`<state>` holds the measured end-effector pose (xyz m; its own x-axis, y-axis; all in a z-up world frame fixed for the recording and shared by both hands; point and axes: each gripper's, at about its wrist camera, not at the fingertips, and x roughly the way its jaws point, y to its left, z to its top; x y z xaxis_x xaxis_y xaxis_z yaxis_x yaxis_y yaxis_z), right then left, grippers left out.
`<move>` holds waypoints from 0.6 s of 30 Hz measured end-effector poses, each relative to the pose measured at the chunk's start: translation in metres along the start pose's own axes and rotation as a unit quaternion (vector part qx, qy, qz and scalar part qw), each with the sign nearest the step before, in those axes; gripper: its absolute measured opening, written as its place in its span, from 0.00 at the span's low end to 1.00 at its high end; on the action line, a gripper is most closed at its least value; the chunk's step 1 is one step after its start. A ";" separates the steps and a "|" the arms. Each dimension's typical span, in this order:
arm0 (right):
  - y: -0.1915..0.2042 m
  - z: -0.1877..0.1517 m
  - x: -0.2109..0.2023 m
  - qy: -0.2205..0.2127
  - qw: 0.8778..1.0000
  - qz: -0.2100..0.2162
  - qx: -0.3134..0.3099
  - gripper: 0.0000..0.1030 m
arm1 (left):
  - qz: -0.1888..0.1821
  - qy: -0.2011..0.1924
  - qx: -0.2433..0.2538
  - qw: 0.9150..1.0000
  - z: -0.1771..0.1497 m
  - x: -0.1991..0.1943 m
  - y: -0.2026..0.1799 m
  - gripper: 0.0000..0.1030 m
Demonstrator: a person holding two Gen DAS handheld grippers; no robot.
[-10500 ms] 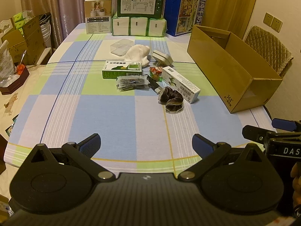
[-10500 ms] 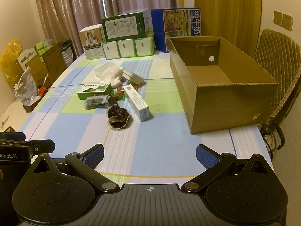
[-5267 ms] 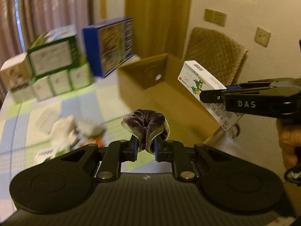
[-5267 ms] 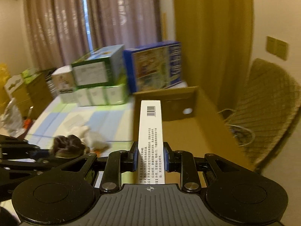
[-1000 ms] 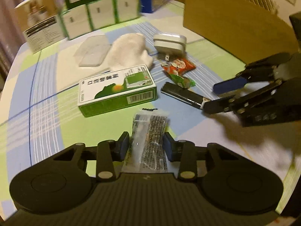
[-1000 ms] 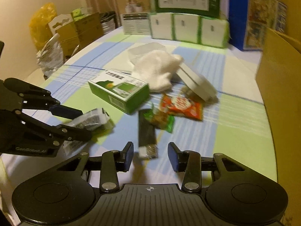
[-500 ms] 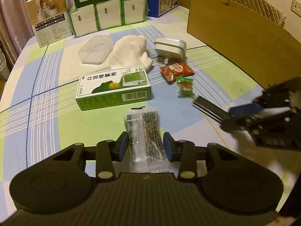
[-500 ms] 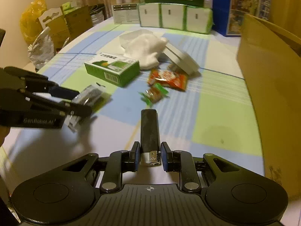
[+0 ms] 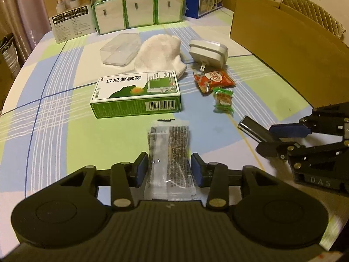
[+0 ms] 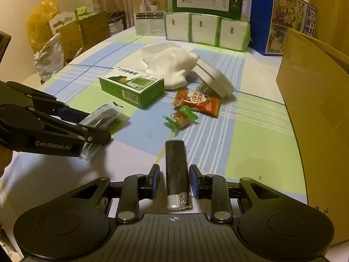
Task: Organize objects
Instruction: 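Grasp the clear granule packet with the left tool while the right tool grasps the black lighter, then carry packet and lighter into the cardboard box and open both tools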
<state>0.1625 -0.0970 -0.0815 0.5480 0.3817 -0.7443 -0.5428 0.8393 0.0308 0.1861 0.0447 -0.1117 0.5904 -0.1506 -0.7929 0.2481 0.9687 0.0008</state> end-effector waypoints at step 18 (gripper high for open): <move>-0.009 0.011 -0.020 -0.019 0.999 -0.013 0.042 0.18 | 0.023 -0.013 -0.005 1.000 -0.002 -0.012 -0.010 0.30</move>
<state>0.1635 -0.1081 -0.0602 0.5862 0.3716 -0.7200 -0.4734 0.8782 0.0678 0.1753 0.0369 -0.1032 0.6206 -0.1106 -0.7763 0.2124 0.9767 0.0307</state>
